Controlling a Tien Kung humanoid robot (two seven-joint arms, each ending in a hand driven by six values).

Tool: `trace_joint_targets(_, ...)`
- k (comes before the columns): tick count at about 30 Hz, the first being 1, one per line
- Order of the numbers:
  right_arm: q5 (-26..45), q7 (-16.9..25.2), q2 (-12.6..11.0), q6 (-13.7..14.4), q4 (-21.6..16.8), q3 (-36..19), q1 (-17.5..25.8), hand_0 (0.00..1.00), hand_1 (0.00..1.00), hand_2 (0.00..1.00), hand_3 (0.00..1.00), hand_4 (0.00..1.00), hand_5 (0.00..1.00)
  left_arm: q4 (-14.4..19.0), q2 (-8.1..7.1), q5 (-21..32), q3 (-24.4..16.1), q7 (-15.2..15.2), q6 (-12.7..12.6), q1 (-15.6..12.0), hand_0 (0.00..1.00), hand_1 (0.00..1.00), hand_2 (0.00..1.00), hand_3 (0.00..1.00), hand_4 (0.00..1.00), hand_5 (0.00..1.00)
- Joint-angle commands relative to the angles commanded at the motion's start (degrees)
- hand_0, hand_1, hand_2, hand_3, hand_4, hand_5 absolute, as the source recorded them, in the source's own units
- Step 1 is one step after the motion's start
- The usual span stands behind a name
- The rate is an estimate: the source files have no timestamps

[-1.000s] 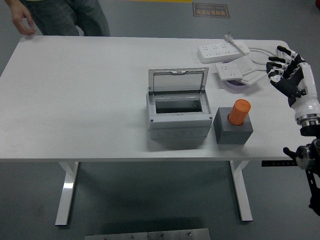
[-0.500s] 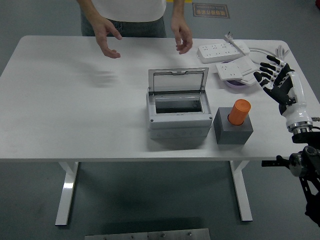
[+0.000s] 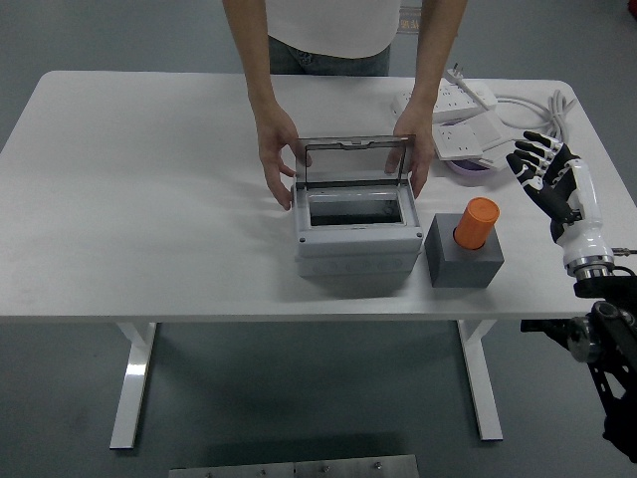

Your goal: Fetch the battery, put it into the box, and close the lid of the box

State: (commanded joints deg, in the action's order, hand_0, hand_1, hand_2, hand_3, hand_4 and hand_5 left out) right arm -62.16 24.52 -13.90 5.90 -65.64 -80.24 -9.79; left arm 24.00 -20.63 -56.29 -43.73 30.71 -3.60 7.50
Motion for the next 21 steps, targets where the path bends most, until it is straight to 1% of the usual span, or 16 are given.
trace_joint_targets(1,0.1,0.1,0.0,0.1,0.1,0.2,0.0,0.669,0.637,0.601,0.643,0.946,0.322,0.0,0.00,0.0,0.0,0.0,0.0,0.0,0.632,0.698,0.573,0.541,0.500,0.002)
trace_joint_targets(6,0.8,0.5,0.2,0.3,1.0,1.7,-0.1,0.669,0.637,0.601,0.643,0.946,0.322,0.0,0.09,-0.1,0.0,0.0,0.0,0.0,0.632,0.698,0.573,0.541,0.500,0.002)
trace_joint_targets(7,0.9,0.5,0.2,0.3,1.3,2.0,-0.1,0.652,0.624,0.589,0.650,0.941,0.298,0.0,0.10,-0.1,0.0,0.0,0.0,0.1,0.632,0.698,0.573,0.541,0.500,0.002)
trace_joint_targets(13,1.4,0.3,0.2,0.3,2.1,4.2,-0.3,0.645,0.619,0.588,0.653,0.939,0.287,0.0,0.15,-0.2,0.0,-0.1,0.1,0.2,0.632,0.698,0.573,0.541,0.500,0.002)
trace_joint_targets(18,1.5,0.0,0.3,0.3,2.5,5.5,-0.4,0.645,0.619,0.588,0.653,0.939,0.287,0.0,0.22,-0.3,0.0,-0.1,0.1,0.2,0.632,0.698,0.573,0.541,0.500,0.002)
trace_joint_targets(19,1.5,0.0,0.3,0.3,2.6,5.7,-0.5,0.658,0.624,0.595,0.668,0.928,0.266,0.0,0.23,-0.3,0.0,-0.1,0.1,0.3,0.632,0.698,0.573,0.541,0.500,0.002)
trace_joint_targets(21,1.5,-0.2,0.3,0.3,2.8,6.1,-0.6,0.658,0.624,0.595,0.668,0.928,0.266,0.0,0.24,-0.4,0.0,-0.1,0.1,0.3,0.632,0.698,0.573,0.541,0.500,0.002)
